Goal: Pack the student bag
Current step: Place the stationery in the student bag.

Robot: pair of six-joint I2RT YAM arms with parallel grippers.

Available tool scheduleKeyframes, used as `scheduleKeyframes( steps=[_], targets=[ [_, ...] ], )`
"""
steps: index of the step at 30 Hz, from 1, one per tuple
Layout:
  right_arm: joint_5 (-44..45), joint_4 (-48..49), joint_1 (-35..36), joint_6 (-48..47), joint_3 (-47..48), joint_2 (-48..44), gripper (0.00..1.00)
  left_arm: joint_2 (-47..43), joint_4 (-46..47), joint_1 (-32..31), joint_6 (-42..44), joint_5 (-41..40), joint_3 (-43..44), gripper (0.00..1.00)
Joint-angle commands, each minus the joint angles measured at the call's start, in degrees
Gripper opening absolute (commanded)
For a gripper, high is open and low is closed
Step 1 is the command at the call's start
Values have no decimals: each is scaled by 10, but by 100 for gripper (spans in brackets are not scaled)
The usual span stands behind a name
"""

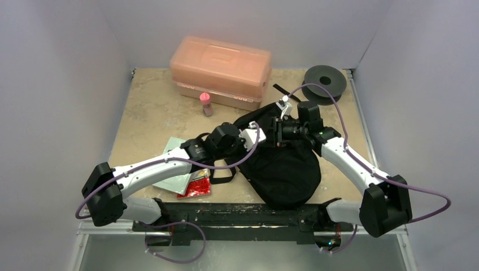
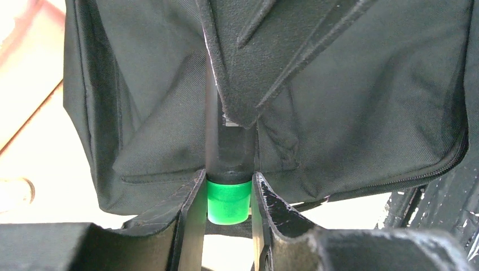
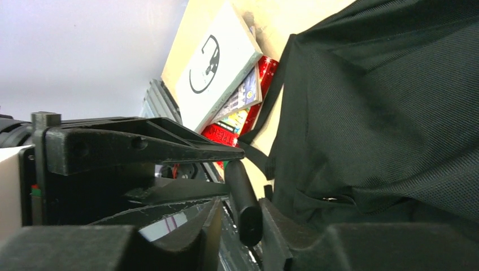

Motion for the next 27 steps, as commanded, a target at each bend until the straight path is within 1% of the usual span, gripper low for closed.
scheduleKeyframes(
  steps=[1,2,3,4,5,6,7,8,10,13,14,16,19,22,24,27],
  targets=[
    [-26,20,0,-19,-10,-2,30,-6,24,-7,21,19,-3,0],
    [-28,25,-1,-16,-12,-2,27,-5,24,-7,21,19,-3,0],
    [-29,30,0,-13,-15,-2,22,-4,25,-7,19,19,-3,0],
    [-29,34,0,-10,-18,0,15,-5,26,-7,17,21,-2,0],
    [-26,36,-1,-8,-19,2,4,-5,28,-7,13,23,-1,0],
    [-23,37,-1,-5,-21,4,0,-5,27,-7,6,20,2,0],
    [-17,38,-1,-2,-23,5,0,-3,25,-7,-4,8,7,0],
    [-4,41,-1,5,-27,1,0,1,17,-7,-15,-6,15,6],
    [42,48,-3,27,-40,-17,0,7,3,-6,-34,-43,33,29],
    [141,60,-20,82,-73,-77,0,-8,13,-5,-55,-95,35,49],
    [182,69,-31,107,-99,-107,0,-17,19,-3,-65,-121,32,52],
    [253,68,-43,139,-126,-165,0,-39,30,2,-93,-171,28,54],
    [362,7,-47,149,-137,-242,0,-80,48,5,-133,-256,15,57],
    [453,-52,-47,156,-146,-313,0,-112,51,6,-172,-345,6,63],
    [509,-79,-47,174,-161,-354,0,-124,47,7,-187,-362,4,64],
    [536,-91,-48,205,-185,-364,0,-128,42,7,-196,-364,4,64]
  ],
)
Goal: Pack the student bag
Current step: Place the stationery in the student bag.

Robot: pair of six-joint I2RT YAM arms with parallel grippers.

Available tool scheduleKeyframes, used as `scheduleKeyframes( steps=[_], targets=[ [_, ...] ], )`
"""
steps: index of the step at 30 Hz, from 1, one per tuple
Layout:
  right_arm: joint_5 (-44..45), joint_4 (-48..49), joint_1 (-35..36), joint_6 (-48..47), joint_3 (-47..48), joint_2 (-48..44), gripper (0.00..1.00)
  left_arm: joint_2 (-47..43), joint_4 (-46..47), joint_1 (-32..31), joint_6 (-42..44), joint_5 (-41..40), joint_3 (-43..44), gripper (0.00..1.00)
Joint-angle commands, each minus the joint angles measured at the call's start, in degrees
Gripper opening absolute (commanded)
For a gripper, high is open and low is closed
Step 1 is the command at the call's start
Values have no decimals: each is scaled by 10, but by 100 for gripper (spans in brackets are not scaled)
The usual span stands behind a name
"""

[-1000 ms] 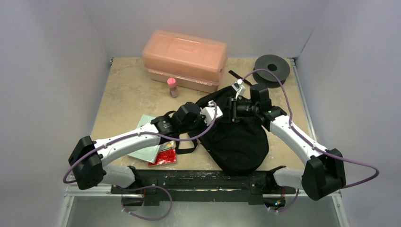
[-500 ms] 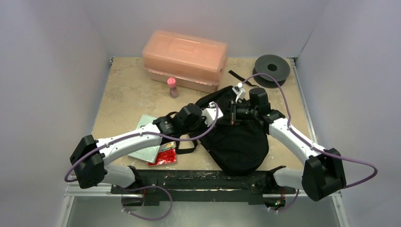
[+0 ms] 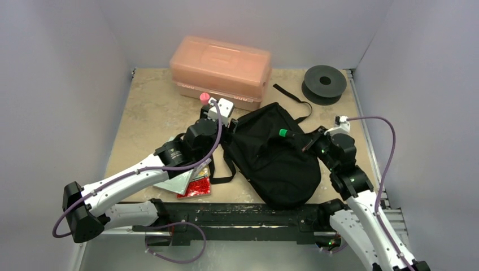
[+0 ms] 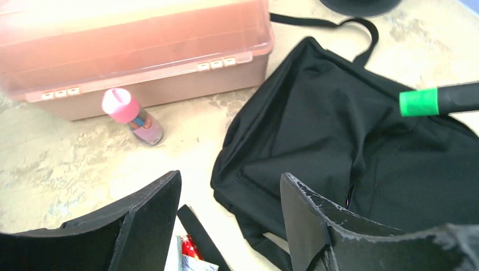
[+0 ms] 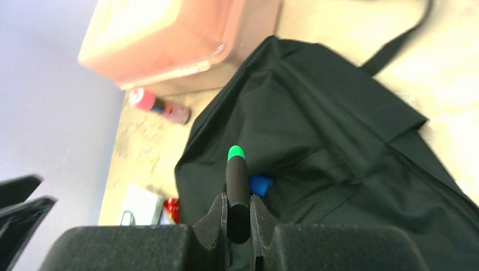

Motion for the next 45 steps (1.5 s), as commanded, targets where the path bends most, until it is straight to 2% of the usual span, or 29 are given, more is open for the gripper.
scheduleKeyframes(
  steps=[1,8,11,15,22,26,32,40,45],
  targets=[
    [112,-40,-1,66,-44,-11,0,-7,14,2,-46,-62,-1,65],
    [-3,97,-1,150,-141,31,0,-7,-23,2,-62,-80,12,67],
    [-50,217,-1,168,-191,62,0,-12,-28,1,-73,-86,8,69],
    [-69,346,-1,223,-236,87,0,-15,-34,2,-85,-69,9,69],
    [-12,280,-2,193,-201,66,0,-30,-46,2,-95,-50,6,70],
    [-38,384,-1,226,-228,86,0,-25,-41,2,-96,-41,7,70],
    [-60,555,-1,254,-232,186,0,-26,-50,1,-104,-22,21,70],
    [-127,765,2,268,-212,403,0,-37,-66,2,-116,-19,20,70],
    [-120,815,17,268,-198,496,0,-33,-64,1,-128,-11,20,70]
  ],
)
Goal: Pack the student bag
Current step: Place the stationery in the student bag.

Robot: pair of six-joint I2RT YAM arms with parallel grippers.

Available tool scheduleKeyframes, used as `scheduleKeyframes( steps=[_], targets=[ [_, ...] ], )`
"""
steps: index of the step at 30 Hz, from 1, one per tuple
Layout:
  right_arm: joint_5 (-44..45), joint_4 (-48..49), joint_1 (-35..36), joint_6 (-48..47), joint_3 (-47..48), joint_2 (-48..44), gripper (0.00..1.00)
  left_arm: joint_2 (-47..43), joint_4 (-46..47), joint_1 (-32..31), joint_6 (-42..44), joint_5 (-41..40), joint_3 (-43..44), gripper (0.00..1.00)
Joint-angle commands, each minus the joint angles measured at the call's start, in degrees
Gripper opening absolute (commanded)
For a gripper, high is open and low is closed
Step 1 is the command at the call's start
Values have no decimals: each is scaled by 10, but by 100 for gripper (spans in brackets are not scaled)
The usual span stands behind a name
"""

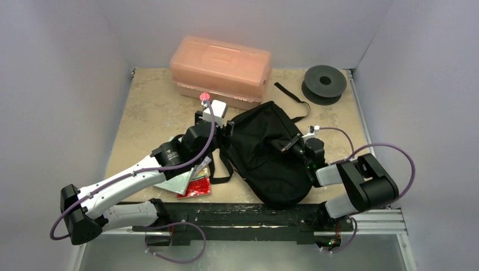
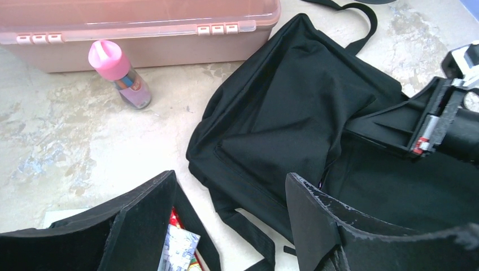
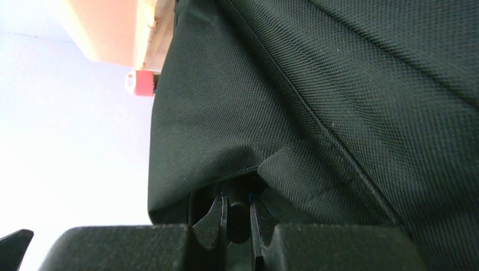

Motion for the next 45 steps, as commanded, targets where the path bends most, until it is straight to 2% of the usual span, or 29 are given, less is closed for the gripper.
scheduleKeyframes(
  steps=[1,4,8,14,17,21,25,29,32,35,38,40,45],
  targets=[
    [-11,108,18,6,31,57,0,-6,8,1,-20,13,23,70],
    [-9,143,39,4,41,95,0,1,5,1,-22,16,31,70],
    [-11,135,53,-4,60,129,2,1,9,1,-22,17,29,70],
    [-32,114,57,-26,71,150,22,-1,4,2,-23,16,28,70],
    [-35,66,56,-54,75,140,31,-4,4,1,-22,13,25,70],
    [-32,28,55,-75,64,105,48,-6,3,1,-18,8,24,70],
    [-16,-39,54,-103,60,52,59,-6,8,2,-18,6,21,70],
    [5,-127,54,-137,57,-7,64,-4,13,2,-24,9,14,70],
    [29,-188,55,-160,55,-50,63,-3,21,2,-28,12,9,70],
    [53,-218,55,-181,53,-81,54,5,23,2,-24,18,18,70],
    [65,-227,55,-186,52,-96,31,13,23,2,-22,23,28,70],
    [80,-238,55,-188,52,-106,21,17,23,2,-23,29,30,70],
    [97,-243,55,-199,54,-95,18,17,20,2,-32,30,27,70]
  ],
)
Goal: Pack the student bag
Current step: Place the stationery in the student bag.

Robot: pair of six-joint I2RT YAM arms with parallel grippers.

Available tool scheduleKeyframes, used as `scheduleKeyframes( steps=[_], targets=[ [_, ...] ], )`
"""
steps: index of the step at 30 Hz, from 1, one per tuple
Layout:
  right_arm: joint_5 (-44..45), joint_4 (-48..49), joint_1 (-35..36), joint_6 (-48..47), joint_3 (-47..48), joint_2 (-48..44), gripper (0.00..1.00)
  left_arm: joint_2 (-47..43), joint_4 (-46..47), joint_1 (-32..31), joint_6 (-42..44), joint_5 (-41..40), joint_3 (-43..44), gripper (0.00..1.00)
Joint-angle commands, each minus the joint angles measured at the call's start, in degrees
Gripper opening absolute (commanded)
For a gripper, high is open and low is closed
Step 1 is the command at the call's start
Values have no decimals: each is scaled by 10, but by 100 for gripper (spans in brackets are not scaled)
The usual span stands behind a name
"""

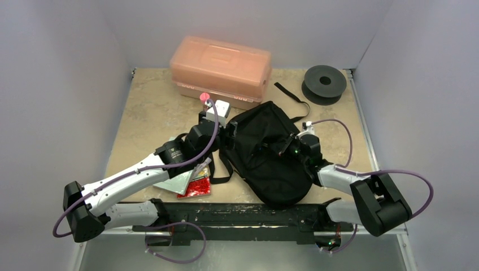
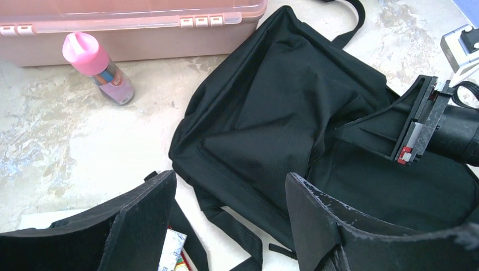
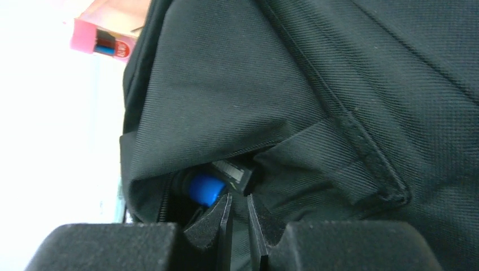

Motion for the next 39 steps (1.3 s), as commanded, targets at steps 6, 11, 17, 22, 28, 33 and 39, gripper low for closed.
scheduleKeyframes(
  steps=[6,11,17,22,28,33,39],
  targets=[
    [-6,34,2,-22,16,71,14,-3,15,1,-11,7,28,70],
    [-33,74,5,-15,38,101,11,-3,9,1,-18,10,27,70],
    [-33,91,12,-6,78,106,10,-1,7,2,-23,10,28,70],
    [-39,100,14,-6,98,131,10,4,13,2,-24,12,27,70],
    [-6,27,15,-37,76,76,11,12,11,2,-21,14,36,70],
    [30,-24,14,-68,47,18,12,22,23,2,-22,26,37,70],
    [18,-21,14,-71,46,41,12,30,23,2,-20,31,52,70]
  ],
)
